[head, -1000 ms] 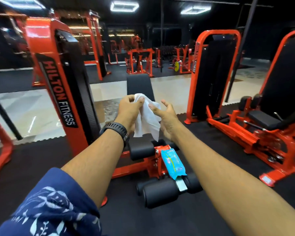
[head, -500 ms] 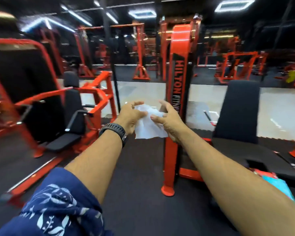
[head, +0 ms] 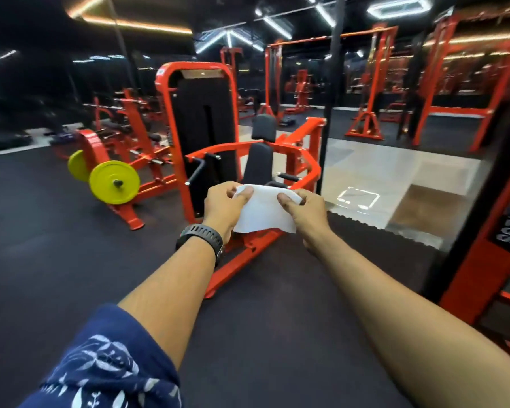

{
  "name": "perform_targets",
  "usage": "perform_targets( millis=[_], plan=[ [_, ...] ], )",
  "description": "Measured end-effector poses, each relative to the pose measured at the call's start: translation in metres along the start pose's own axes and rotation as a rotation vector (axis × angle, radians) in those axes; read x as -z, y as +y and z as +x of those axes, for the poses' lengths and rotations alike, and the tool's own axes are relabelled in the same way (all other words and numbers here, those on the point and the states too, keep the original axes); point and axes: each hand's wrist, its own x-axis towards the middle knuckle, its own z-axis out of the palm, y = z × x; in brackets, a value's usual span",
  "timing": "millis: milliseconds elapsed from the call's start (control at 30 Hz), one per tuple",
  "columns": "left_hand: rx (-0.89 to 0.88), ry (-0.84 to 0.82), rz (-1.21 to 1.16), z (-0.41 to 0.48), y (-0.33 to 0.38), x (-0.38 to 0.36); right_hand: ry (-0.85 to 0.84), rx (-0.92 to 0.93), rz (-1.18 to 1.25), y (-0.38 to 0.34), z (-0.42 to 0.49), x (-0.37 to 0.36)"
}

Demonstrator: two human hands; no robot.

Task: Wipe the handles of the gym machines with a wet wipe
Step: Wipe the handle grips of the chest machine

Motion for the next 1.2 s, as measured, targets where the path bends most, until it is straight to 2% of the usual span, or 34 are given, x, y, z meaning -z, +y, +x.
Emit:
perform_targets(
  millis=[100,200,267,400,500,600,767,900,1033,1200],
  plan=[
    [0.032,0.052,-0.04,0.041,-0.021,0.038,-0.072,0.051,-0.042,0.016,0.042,-0.067],
    [0.072,0.14,-0.098,0.09,-0.043,0.072,-0.207,0.042,0.105,0.008,0.07,-0.129],
    [0.108,0.156,-0.145,0.123,-0.057,0.092,-0.239,0.037,0.171,0.009,0.093,-0.167],
    [0.12,0.179,-0.099,0.181,-0.079,0.128,-0.227,0.031,0.193,0.012,0.142,-0.243],
    [0.121,0.292,0.009,0.228,-0.094,0.149,-0.2,0.045,0.216,0.013,0.171,-0.296],
    [0.121,0.345,-0.014,0.272,-0.11,0.161,-0.181,0.099,0.212,0.018,0.191,-0.337],
    [0.171,0.195,-0.254,0.344,-0.14,0.184,-0.205,0.226,0.177,0.035,0.226,-0.415],
    [0.233,0.106,-0.381,0.404,-0.165,0.219,-0.251,0.254,0.15,0.047,0.25,-0.489],
    [0.222,0.027,-0.283,0.474,-0.195,0.273,-0.104,0.148,0.075,0.05,0.285,-0.568],
    [0.097,-0.116,0.028,0.564,-0.234,0.326,0.026,0.052,0.037,0.051,0.336,-0.645]
  ],
)
